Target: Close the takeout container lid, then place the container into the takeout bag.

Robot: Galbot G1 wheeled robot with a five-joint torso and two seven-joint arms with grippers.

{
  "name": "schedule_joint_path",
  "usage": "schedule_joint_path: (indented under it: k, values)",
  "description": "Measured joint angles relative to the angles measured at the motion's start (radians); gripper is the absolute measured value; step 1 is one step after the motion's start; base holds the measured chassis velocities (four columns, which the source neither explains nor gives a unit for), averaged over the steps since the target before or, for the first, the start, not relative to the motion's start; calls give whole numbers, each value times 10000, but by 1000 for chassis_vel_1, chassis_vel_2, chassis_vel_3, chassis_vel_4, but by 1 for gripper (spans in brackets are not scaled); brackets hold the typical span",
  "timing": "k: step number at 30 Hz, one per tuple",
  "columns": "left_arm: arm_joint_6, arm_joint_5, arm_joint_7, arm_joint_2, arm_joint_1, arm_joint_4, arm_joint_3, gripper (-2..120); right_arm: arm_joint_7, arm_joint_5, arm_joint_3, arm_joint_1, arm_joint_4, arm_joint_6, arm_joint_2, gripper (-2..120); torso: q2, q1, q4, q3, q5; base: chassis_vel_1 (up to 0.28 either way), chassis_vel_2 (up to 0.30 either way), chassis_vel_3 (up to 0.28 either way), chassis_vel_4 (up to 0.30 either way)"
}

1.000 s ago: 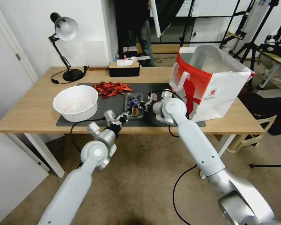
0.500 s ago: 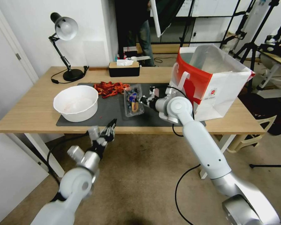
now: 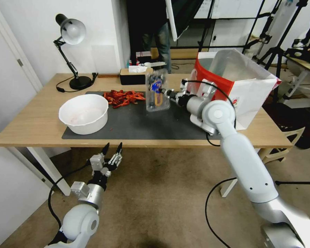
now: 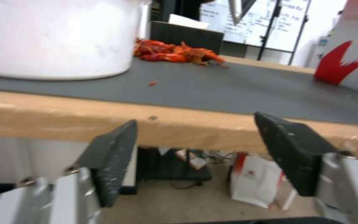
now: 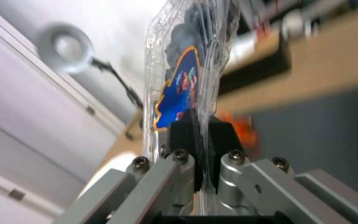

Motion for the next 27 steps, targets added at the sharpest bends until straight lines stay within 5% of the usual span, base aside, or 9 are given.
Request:
schedule_joint_path:
  k: [6, 15, 27]
  values:
    - [-298, 323, -191, -261, 314, 211, -196, 99, -1139, -2991, 360, 387, 418, 1542, -784, 0, 0, 0, 0, 0, 2, 0, 0, 0, 0]
    - [-399, 266, -188, -364, 482, 204, -302, 100, -1116, -6462, 1262, 834, 198, 2398, -1929, 0, 0, 0, -2, 0, 3, 0, 0, 0, 0]
    - [-385, 135, -151, -424, 506, 16, -190, 100, 76, -6652, 2125, -474, 694, 1378, -2762, 2, 0, -1, -1, 0, 2, 0, 0, 0, 0]
